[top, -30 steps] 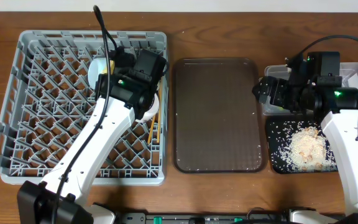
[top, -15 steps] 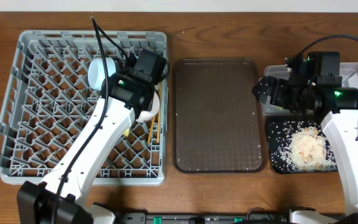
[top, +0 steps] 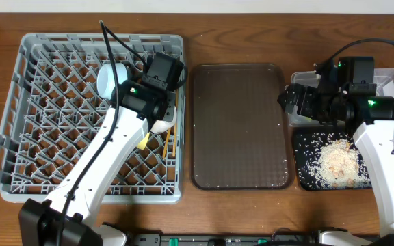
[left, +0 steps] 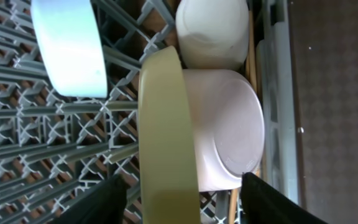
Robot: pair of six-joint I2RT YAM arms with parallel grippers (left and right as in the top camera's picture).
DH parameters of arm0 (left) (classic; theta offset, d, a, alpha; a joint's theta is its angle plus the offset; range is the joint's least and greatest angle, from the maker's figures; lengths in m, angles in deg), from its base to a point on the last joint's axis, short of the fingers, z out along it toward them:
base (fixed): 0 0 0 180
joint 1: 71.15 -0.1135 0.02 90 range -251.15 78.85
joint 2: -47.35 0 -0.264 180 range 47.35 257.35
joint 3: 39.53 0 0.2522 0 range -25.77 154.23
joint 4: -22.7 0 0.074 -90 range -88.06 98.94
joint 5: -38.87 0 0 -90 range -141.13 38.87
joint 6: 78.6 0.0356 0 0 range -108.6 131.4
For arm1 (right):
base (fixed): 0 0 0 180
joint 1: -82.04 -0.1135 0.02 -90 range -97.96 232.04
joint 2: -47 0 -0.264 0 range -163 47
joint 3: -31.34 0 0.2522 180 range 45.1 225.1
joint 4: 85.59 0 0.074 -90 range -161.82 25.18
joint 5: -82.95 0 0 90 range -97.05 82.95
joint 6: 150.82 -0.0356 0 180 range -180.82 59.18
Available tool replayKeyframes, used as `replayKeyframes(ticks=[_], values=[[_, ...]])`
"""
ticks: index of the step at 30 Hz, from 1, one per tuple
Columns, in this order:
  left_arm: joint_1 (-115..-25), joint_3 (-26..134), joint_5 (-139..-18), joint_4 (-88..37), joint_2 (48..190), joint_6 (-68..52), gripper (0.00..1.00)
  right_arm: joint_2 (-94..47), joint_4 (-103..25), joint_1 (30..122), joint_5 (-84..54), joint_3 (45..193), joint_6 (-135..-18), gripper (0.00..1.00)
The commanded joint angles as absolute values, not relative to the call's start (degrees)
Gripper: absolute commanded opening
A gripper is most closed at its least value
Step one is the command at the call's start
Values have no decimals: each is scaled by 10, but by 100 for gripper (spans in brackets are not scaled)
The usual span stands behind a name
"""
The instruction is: Sort waste into correct bins and load items into the dishwasher rack
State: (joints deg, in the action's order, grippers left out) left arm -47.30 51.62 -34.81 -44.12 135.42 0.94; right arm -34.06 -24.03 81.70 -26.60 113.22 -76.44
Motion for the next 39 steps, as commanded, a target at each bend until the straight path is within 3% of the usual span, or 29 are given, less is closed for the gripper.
replayKeyframes(ticks=[1,4,7,10,20,39], values=[[-472,536,-308,-441,1328,6,64,-340,-240,812,-268,1133,-758,99],[-475,551,-305,-435,1298,-19,66,-340,-240,812,-268,1133,-758,99],[-491,553,-310,-422,1254,-73,80,-340,-240,812,-268,1133,-758,99],[-522,553,-342,-415,1207,-100,85,-340,-240,812,-268,1133,-758,99],[-635,553,-383,-437,1127,-101,90,-340,-240,812,-268,1133,-758,99],[-637,553,-383,-437,1128,-101,92,-340,-240,812,-267,1132,-757,99]])
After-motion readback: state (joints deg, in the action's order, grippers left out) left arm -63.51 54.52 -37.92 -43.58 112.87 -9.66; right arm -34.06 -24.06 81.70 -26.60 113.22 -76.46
